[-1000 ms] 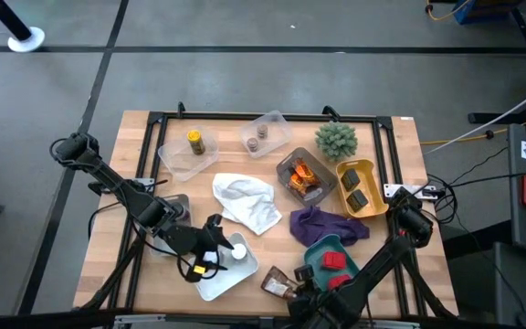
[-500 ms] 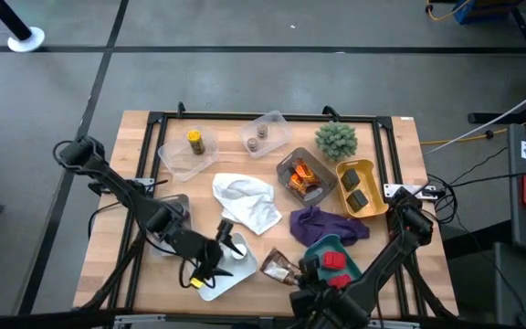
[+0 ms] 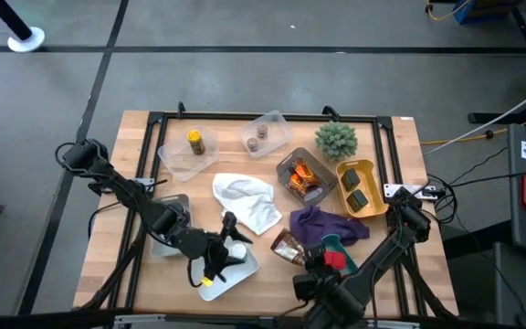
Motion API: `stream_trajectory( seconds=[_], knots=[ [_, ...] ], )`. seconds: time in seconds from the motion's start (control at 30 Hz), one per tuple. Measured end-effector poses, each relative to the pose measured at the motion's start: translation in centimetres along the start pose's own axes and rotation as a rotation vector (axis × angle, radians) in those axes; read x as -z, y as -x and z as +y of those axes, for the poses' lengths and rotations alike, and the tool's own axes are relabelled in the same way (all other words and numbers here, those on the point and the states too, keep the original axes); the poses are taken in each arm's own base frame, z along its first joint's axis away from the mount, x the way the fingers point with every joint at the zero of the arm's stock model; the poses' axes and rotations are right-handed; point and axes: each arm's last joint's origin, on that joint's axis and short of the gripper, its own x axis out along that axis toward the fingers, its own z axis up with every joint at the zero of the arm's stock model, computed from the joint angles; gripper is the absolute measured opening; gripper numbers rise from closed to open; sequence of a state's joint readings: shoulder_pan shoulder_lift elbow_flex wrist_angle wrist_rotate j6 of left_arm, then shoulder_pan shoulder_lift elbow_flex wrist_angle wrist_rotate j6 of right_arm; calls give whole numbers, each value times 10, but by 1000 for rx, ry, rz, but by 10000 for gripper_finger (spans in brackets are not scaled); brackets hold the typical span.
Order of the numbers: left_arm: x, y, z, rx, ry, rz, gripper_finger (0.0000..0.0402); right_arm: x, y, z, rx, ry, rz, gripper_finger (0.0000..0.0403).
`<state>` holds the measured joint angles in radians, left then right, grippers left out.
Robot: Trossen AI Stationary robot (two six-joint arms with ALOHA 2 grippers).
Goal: Sort spices by type
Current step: Put the orange spice pack into the black bin
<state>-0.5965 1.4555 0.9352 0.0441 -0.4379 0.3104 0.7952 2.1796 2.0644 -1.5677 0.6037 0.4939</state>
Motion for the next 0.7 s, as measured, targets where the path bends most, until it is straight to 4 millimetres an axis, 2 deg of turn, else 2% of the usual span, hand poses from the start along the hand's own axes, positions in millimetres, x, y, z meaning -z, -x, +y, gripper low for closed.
stream_trajectory(
  seconds=[0.23, 0.43, 0.7],
  knots=[
    [6, -6, 15, -74, -24, 42, 265, -2, 6, -25, 2, -18, -19, 45],
    [10, -10, 26, -100, -85, 64, 265, -1, 20, -45, 17, -20, -98, 46],
    [6, -13, 37, -154, -121, 16, 265, -9, 32, -50, -19, 6, -238, 46]
  ],
)
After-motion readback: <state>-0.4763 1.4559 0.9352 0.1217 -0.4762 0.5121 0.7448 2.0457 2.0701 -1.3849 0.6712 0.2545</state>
